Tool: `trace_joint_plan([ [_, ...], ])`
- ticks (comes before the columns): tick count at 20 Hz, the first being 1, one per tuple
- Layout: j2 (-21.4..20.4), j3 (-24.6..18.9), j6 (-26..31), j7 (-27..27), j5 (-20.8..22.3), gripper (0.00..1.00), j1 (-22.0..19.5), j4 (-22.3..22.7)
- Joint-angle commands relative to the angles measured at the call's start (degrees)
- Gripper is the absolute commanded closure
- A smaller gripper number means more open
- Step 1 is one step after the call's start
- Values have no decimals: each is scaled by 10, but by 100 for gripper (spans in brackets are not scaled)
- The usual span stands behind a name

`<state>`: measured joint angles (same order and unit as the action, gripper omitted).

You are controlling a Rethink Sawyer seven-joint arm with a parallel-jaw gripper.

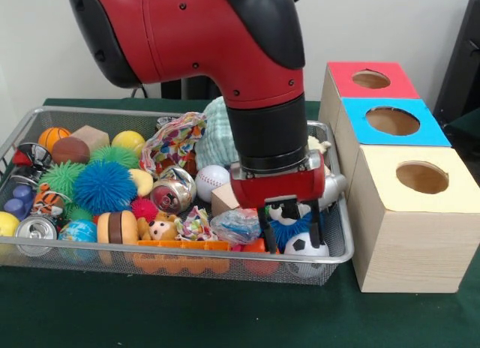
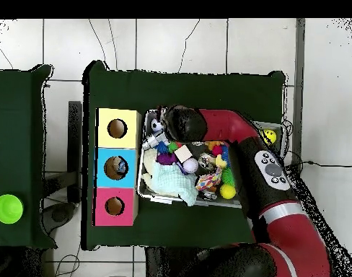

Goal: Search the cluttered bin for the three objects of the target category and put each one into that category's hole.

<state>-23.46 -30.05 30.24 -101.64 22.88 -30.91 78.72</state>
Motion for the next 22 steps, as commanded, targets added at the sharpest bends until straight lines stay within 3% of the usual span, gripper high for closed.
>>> trace_joint_plan([
  [1, 26, -82, 107, 226, 41, 0, -15, 1],
  [4, 32, -88, 128, 247, 46, 0, -16, -15],
  [7, 23, -58, 138, 203, 46, 0, -6, -23],
  [12, 29, -77, 151, 236, 59, 0, -8, -34],
  [14, 22, -61, 149, 198, 60, 0, -2, -37],
  [15, 18, -36, 139, 136, 51, 0, 2, -28],
  [19, 22, 25, 89, -22, 25, 0, 15, -9],
  [22, 23, 57, 61, -77, 17, 0, 29, -8],
])
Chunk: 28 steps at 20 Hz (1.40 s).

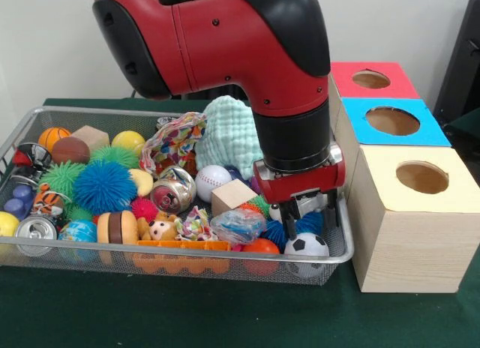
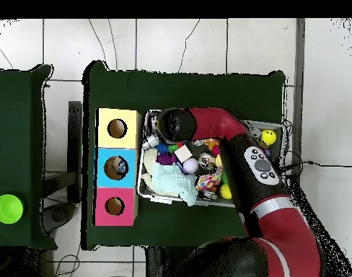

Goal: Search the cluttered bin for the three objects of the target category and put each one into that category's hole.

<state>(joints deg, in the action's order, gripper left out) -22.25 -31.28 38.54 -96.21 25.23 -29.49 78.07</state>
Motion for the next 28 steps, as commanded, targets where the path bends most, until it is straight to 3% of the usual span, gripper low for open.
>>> trace_joint_plan([
  [1, 8, 82, -37, -154, -10, 0, 21, 3],
  [4, 10, 107, -59, -181, -21, 0, 32, 5],
  [9, -2, 189, -104, -283, -45, 0, 75, 20],
  [18, 8, 289, -132, -379, -114, 0, 134, 18],
  [28, 37, 311, -115, -403, -170, 0, 151, -21],
])
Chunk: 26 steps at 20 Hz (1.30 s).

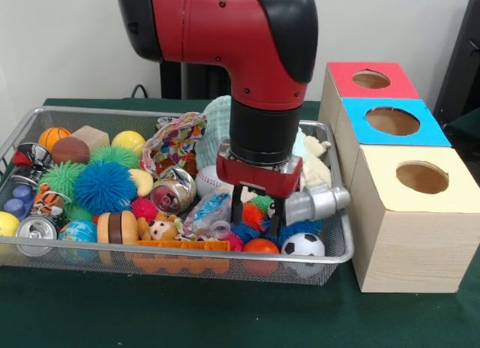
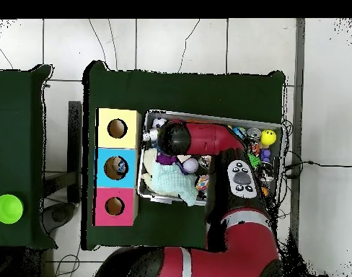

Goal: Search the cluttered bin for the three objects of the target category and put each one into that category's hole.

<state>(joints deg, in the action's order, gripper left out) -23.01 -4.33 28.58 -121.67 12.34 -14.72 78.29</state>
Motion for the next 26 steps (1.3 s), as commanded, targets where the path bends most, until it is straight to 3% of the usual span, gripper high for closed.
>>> trace_joint_plan([
  [1, 50, 43, -18, -150, -45, 0, 6, -28],
  [18, 60, 33, -30, -95, -89, 0, 8, -35],
  [20, 45, 31, -21, -86, -90, 0, 7, -26],
  [26, -82, 28, 75, -46, -96, 0, 2, 41],
])
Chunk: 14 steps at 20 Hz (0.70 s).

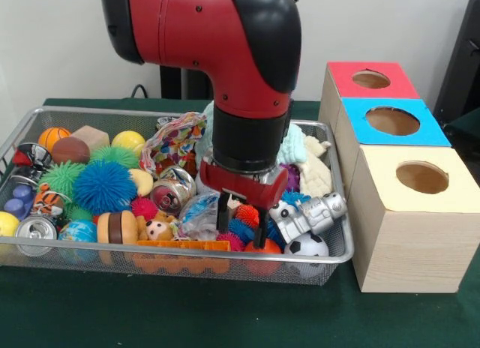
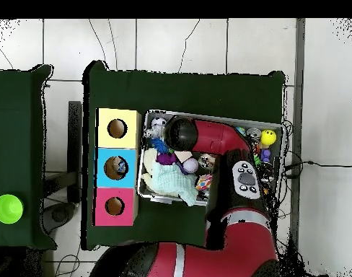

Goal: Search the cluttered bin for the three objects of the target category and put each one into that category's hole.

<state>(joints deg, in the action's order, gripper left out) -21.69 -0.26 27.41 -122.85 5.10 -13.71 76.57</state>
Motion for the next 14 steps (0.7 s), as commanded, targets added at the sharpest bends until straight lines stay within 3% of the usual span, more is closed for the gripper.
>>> trace_joint_plan([
  [1, -111, -15, 108, -25, -27, 0, -13, 62],
  [9, -145, -34, 132, 1, -28, 0, -38, 87],
  [14, -118, -42, 97, 11, -9, 0, -51, 83],
])
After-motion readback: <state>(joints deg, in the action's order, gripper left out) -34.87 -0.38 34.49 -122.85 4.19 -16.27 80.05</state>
